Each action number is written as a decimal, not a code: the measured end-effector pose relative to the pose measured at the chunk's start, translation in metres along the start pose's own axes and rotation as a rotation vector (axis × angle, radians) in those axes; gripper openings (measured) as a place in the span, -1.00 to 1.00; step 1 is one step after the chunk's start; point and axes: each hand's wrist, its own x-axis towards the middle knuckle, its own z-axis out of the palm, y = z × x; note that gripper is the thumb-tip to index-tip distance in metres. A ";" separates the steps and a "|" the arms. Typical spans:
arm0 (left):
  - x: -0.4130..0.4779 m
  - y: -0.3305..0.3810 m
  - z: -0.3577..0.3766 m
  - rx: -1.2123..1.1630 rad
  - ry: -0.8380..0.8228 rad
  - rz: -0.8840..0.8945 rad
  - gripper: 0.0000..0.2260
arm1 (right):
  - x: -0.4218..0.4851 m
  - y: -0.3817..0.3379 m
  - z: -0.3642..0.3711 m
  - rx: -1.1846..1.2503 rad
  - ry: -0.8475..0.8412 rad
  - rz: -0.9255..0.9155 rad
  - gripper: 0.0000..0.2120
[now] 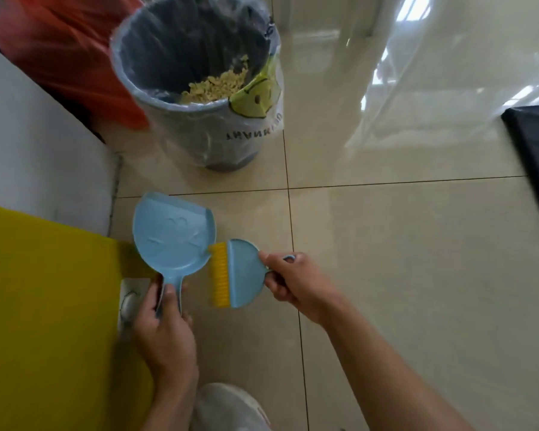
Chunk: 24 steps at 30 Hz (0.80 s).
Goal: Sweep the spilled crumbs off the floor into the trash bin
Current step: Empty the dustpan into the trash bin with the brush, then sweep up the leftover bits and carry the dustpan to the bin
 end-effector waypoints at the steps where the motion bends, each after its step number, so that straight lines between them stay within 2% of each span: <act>1: 0.006 0.001 0.001 -0.008 0.002 0.002 -0.78 | 0.010 -0.003 0.011 0.039 0.008 -0.008 -0.72; 6: 0.028 0.007 0.027 -0.035 -0.041 0.018 -0.77 | 0.047 -0.009 0.050 0.295 0.162 0.000 -0.73; 9: 0.042 0.006 0.045 0.004 -0.042 0.035 -0.62 | 0.056 0.003 0.051 0.318 0.330 0.021 -0.67; 11: 0.045 0.005 0.049 0.039 -0.050 0.071 -0.56 | 0.051 0.014 0.037 0.280 0.410 0.015 -0.68; 15: 0.044 -0.002 0.046 0.002 -0.104 0.058 -0.59 | 0.007 0.041 -0.017 0.144 0.548 -0.029 -0.66; 21: 0.018 -0.018 0.028 -0.057 -0.209 0.051 -0.67 | -0.082 0.084 -0.100 0.143 0.806 -0.033 -0.65; 24: 0.001 -0.028 0.022 -0.045 -0.254 0.007 -0.67 | -0.108 0.087 -0.117 0.136 0.848 -0.040 -0.61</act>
